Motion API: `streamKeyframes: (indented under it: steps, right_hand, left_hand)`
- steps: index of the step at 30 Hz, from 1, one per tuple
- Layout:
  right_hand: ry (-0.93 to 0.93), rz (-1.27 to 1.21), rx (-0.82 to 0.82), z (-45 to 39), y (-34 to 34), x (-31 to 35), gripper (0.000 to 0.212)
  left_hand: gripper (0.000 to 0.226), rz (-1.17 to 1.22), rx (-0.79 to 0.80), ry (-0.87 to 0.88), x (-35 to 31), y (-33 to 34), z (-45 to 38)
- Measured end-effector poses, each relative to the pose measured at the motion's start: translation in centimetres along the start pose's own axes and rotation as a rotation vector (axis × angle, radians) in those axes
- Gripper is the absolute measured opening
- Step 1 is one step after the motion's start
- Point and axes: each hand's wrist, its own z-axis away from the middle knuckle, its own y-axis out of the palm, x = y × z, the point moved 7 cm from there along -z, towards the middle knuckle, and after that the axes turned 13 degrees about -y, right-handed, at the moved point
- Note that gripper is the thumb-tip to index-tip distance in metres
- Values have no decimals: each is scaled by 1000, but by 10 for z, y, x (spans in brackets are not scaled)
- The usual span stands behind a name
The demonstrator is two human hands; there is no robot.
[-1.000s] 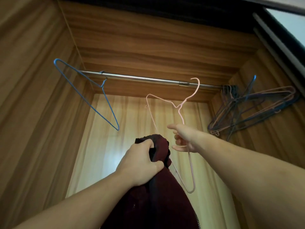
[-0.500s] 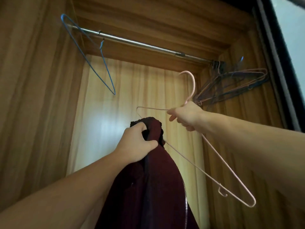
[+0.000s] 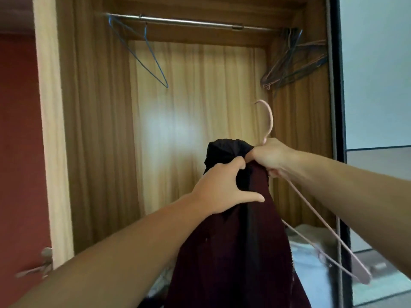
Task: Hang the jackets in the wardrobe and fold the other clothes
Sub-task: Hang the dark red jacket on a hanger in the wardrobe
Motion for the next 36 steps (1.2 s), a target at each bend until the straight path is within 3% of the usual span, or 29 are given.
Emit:
streamKeyframes:
  steps: [3,6,12,15,18,21,25,29,33,36]
  right_hand:
    - [23,85,-61,31,-20,-14,14]
    - [53,135,-131,59,-37,-29,20]
    - [155,230,-120,124,-36,-61,19]
    - [267,303,-136,163,-37,-83,20]
    - [382,360,-115,206,-40,-105,16]
    - [470,358,-94,246,-43,-131,25]
    - [446,313,-45,285,-44,-156,42]
    - [372,210,-146,314,-41,-171,18]
    - [367,169,-264,324,-60,-168,23]
    - [340,151,-312,316,-68,-148,15]
  left_hand:
    - [74,-86,40,28,-1,10,31]
    - [67,-71,83,0,6,21,52]
    - [49,276,239,-291,39,55,84]
    - [15,398,299,-396,49,72,102]
    - [31,574,418,-466,35,92,122]
    - [30,689,475,-502,7,97,132]
    - [35,638,549,-386,-36,101,140]
    - [31,470,653,-167,-79,117,162]
    - [21,158,528,71,-91,119,183]
    - [56,-9,319,102,-82,114,199]
